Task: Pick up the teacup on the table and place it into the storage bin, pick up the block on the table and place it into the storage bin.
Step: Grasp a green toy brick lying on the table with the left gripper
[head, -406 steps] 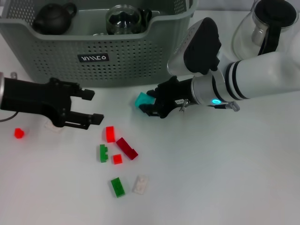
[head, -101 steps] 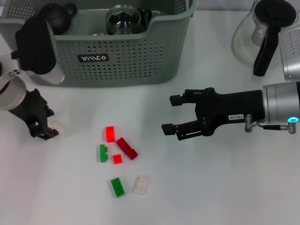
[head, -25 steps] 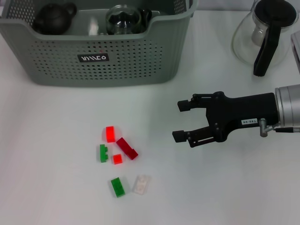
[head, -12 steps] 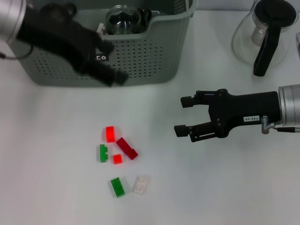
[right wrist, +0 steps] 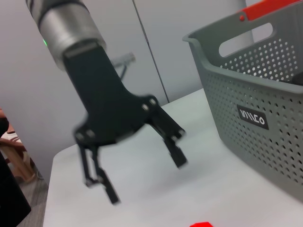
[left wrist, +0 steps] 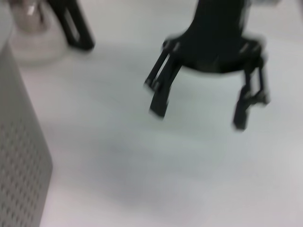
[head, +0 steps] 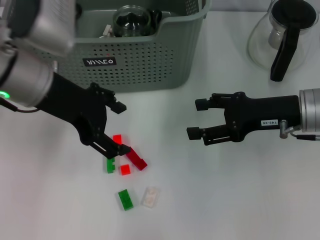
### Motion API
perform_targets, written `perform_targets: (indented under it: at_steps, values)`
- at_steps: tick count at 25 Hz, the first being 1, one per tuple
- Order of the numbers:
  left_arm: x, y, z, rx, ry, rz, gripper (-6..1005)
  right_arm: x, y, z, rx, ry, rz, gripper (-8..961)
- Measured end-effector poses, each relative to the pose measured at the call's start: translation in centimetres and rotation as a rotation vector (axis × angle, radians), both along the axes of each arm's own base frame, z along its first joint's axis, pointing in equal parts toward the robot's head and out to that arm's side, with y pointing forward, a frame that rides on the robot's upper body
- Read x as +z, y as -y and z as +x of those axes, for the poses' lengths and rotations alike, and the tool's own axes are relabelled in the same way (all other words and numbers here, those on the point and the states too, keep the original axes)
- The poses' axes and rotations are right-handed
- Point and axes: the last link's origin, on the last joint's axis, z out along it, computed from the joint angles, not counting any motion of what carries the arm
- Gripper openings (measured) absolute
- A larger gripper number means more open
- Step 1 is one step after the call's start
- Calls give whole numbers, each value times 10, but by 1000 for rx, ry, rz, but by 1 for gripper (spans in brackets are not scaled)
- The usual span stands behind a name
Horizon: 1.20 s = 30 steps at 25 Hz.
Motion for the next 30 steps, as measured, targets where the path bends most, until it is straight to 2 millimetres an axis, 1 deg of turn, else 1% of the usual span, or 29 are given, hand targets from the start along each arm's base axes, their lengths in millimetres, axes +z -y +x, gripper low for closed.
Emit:
perform_targets:
  at_steps: [5, 10, 19, 30]
  values:
    - [-32, -10, -10, 31, -190, 30, 950, 0, 0, 0, -7, 0, 1, 939]
    - [-60, -12, -9, 20, -325, 45, 945, 0, 0, 0, -9, -2, 1, 940]
    - [-75, -15, -4, -11, -428, 98, 936, 0, -1, 1, -16, 3, 8, 940]
    - [-81, -18, -2, -45, -468, 122, 926, 0, 0, 4, -23, 3, 10, 939]
